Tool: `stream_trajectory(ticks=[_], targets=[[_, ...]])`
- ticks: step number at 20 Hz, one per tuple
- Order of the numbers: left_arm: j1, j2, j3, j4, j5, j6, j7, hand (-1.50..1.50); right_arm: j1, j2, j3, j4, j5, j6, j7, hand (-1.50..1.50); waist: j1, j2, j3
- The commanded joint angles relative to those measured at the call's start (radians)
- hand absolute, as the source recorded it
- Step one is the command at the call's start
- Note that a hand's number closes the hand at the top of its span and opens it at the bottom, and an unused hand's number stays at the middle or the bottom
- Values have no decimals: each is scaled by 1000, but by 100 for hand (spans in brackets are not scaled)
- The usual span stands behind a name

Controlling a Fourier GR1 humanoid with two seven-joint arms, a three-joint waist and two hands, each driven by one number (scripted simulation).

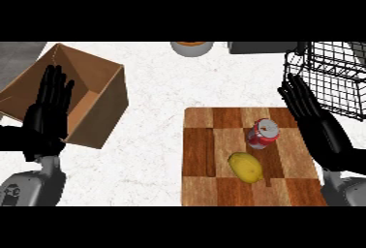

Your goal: Pick the lemon from the cutting board and place it in the tiered basket

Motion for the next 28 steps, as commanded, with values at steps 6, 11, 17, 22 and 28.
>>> stream_trajectory(ticks=[6, 11, 17, 22, 28], targets=[[218, 31, -150, 89, -136, -32, 77, 0, -153, -107, -103, -18, 52, 48, -66, 150, 19, 16, -43], [236, 36, -146, 28, -110, -38, 152, 0, -34, 15, -260, 150, 0, -241, 29, -150, -17, 22, -40], [334, 35, -151, 7, -132, -50, 119, 0, 44, -54, -230, 22, -18, -100, 6, -150, -39, 8, -45], [400, 54, -148, -102, -134, -55, 167, 0, 93, -268, -106, -32, 79, 29, 217, -150, -33, 4, -51], [447, 32, -167, -116, -179, -38, 133, 0, 85, -451, 10, -218, 250, 83, 393, -150, -42, -1, -53]])
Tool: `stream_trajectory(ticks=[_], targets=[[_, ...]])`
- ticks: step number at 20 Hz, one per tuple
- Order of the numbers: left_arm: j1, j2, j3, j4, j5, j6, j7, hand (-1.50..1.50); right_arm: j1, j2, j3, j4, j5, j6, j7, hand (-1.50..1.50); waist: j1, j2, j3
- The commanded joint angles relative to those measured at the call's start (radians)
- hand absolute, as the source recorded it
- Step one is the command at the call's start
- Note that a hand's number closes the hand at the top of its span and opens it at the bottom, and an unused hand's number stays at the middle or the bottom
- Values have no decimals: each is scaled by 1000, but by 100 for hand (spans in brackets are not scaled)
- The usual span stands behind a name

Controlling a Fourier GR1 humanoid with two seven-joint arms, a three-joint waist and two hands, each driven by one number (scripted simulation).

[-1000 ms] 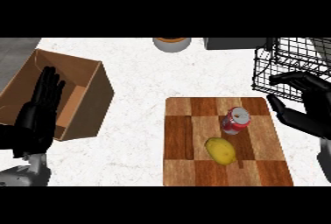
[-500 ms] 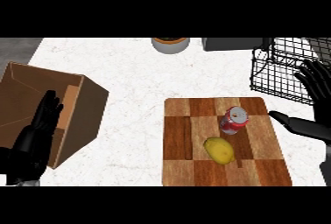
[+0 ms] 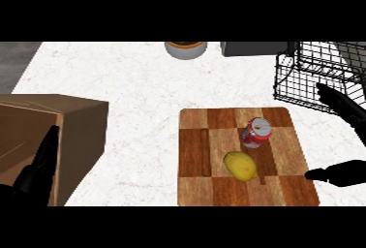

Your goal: Pick the lemon from the cutting board and place it in the tiered basket

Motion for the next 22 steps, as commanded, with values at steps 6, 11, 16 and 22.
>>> stream_trajectory(ticks=[6, 11, 16, 22], targets=[[-102, -124, -60, 288, -40, 29, -72, 0, -12, -172, 139, -319, 275, -33, 422, -150, 3, 23, -25], [-123, -131, -31, 410, -17, -28, -190, 0, -58, -75, 251, -447, 450, -80, 693, -150, 31, 24, -23], [-155, -146, -29, 453, -34, -38, -198, 0, -109, 34, 350, -377, 599, 1, 758, -150, 40, 26, -21], [-130, -165, -30, 467, -38, -36, -241, 0, -151, 77, 447, -309, 699, 115, 867, -150, 42, 26, -21]])
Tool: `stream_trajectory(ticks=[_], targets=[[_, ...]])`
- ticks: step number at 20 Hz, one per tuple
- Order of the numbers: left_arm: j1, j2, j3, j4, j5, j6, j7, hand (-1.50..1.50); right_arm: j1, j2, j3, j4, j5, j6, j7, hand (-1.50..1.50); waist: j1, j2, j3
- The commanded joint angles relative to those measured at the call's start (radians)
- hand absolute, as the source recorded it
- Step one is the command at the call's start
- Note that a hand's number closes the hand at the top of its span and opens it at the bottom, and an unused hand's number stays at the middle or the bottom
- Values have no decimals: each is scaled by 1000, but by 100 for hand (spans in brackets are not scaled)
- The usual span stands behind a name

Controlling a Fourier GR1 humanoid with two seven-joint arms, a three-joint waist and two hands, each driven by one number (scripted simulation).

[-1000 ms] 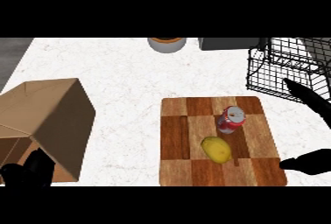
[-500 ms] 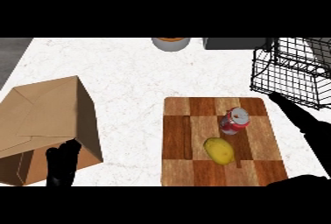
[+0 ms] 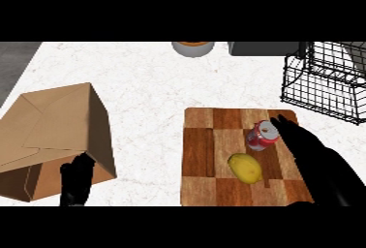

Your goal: Pick the lemon from the cutting board and place it in the tiered basket

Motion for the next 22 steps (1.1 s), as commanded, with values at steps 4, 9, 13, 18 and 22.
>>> stream_trajectory(ticks=[4, 9, 13, 18, 22], targets=[[-39, 7, 38, 51, 19, -28, 43, 0, -47, 150, 111, 20, 109, 124, 199, -150, -5, 4, -5], [3, -24, 20, 74, -8, -25, -25, 0, 7, 195, 83, 135, 128, 115, 27, -150, -5, 5, -4], [48, -14, 8, -16, -28, -16, 13, 0, -70, 284, 76, 134, 142, 209, 147, -150, -1, 4, -5], [-16, -34, 20, 36, -31, -1, 32, 0, -103, 293, 95, 188, 119, 307, 237, -150, -3, 5, -5], [-20, 7, 81, 108, 21, -76, -41, 0, -111, 332, 71, 255, 108, 311, 197, -150, -3, 6, -6]])
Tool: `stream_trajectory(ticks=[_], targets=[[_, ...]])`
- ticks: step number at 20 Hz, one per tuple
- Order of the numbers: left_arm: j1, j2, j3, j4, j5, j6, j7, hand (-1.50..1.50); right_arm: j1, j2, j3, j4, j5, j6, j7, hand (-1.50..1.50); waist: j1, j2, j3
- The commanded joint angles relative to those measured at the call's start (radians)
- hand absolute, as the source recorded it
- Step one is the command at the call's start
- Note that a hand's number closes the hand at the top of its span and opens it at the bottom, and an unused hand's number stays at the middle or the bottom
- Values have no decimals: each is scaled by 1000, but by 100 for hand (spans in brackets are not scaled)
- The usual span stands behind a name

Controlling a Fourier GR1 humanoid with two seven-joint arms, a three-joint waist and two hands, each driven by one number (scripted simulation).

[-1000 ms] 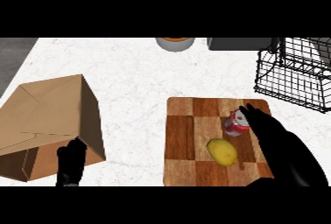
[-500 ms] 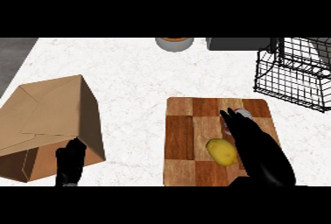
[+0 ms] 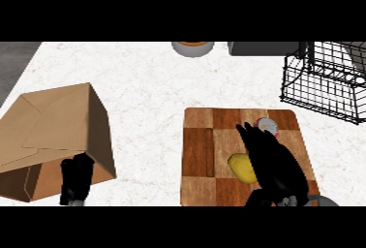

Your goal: Pick the lemon from the cutting board and place it in the tiered basket

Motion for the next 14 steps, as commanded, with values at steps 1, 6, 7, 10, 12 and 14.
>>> stream_trajectory(ticks=[1, 6, 7, 10, 12, 14], targets=[[-26, 8, 15, 33, 6, -16, 52, 0, -29, 56, -1, 79, 13, 81, 90, -150, 0, 6, -5], [20, -18, -4, 8, -23, 10, 25, 0, -14, 58, -39, 56, -13, 145, 100, -150, -2, 4, -5], [-2, -14, 6, 28, -19, 1, 25, 0, -24, 95, -25, 52, 1, 147, 130, -150, -3, 4, -5], [-26, 20, 50, 34, 22, -43, 45, 0, -4, 85, -35, 110, 25, 141, 70, -150, -2, 5, -5], [-18, -48, -5, 48, -29, 9, 10, 0, 5, 83, -56, 119, 14, 160, 47, -150, -4, 5, -5], [-10, -15, 14, 10, -19, -8, 36, 0, -4, 98, -82, 166, 6, 161, 43, -150, 0, 5, -5]])
